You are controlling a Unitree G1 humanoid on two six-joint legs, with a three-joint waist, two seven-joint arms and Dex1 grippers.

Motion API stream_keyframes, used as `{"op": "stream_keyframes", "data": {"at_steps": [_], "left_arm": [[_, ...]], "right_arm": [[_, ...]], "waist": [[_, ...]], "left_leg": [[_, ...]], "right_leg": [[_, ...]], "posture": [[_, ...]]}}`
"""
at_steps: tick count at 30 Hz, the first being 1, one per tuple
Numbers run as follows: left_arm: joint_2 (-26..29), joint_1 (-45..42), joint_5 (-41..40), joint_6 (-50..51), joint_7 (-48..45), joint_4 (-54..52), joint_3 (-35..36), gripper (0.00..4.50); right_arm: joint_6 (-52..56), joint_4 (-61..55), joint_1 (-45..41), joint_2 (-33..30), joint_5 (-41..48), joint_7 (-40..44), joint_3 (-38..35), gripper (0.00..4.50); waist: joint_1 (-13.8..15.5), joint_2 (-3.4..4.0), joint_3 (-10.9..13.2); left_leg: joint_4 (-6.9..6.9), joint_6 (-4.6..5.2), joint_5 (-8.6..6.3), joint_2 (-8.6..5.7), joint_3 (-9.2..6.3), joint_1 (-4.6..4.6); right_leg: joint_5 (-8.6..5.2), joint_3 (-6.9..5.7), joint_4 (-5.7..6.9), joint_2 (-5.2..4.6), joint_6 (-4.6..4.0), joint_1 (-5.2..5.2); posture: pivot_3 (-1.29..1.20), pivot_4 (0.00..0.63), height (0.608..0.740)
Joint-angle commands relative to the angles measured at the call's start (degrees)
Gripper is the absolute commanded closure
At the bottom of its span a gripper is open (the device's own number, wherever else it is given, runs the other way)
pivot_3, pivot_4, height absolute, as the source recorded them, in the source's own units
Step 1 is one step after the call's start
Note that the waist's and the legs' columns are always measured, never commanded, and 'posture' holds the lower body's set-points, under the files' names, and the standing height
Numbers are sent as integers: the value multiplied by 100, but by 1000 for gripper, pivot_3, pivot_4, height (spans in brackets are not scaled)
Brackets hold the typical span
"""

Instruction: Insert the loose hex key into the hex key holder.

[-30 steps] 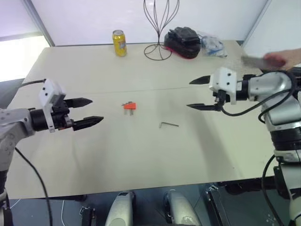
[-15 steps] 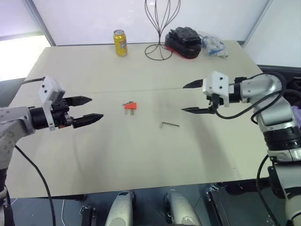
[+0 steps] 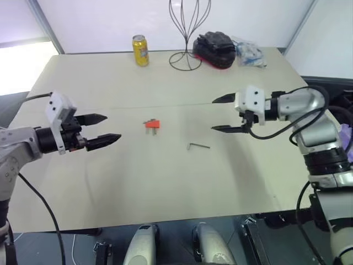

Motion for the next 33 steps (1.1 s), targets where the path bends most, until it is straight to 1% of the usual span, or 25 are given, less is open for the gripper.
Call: {"op": "stream_keyframes", "data": {"at_steps": [1, 5, 10, 14, 17, 23, 28, 33], "left_arm": [[-242, 112, -109, -19, 263, -299, 209, 28], [-447, 238, -91, 3, 489, -494, 263, 28], [-525, 471, -207, 152, 762, -831, 476, 28], [-544, 760, -299, 243, 933, -1109, 683, 28], [-611, 1168, -442, 342, 1122, -1476, 997, 28], [-673, 1507, -616, 450, 1423, -1850, 1221, 28], [-723, 1606, -780, 537, 1670, -2087, 1250, 28], [-716, 1616, -819, 538, 1823, -2157, 1183, 28]], "right_arm": [[-185, 449, -282, 569, -285, -216, 390, 438], [-608, 1577, -709, 1316, -719, -476, 781, 438], [-1574, 3553, -1531, 2255, -1386, -1512, 1077, 438], [-2075, 4667, -1967, 2703, -1720, -2235, 1099, 438], [-2248, 5389, -2184, 3056, -1932, -2746, 1096, 438], [-2301, 5941, -2322, 3423, -2091, -3285, 984, 438], [-2263, 6100, -2350, 3597, -2193, -3727, 926, 438], [-2161, 6171, -2357, 3717, -2170, -3941, 804, 438]], "waist": [[-20, 0, 0], [-103, -3, 0], [-144, -2, 1], [-156, -3, 1], [-160, -3, 1], [-146, -3, 1], [-161, -3, 1], [-160, -3, 1]], "left_leg": [[0, 0, 0, 0, 0, 0], [2, -1, 1, 3, -1, 0], [2, -5, 3, -4, -3, -6], [-6, -7, 2, -2, -5, -6], [-11, -11, 4, -2, -5, -6], [-14, -24, 9, -2, -10, -6], [-21, -27, 10, -2, -11, -6], [-33, -33, 14, -2, -10, -6]], "right_leg": [[0, 0, 1, 0, 1, 0], [2, 2, 13, 4, 3, -5], [2, 1, 21, -1, 4, -13], [2, 2, 22, -1, 3, -19], [2, 3, 21, -8, 2, -22], [3, 2, 23, -13, 0, -23], [3, 2, 23, -13, -1, -28], [3, 3, 23, -12, -1, -33]], "posture": [[0, 150, 740], [0, 150, 740], [0, 150, 740], [0, 150, 740], [0, 150, 740], [0, 150, 740], [0, 150, 740], [0, 150, 740]]}}
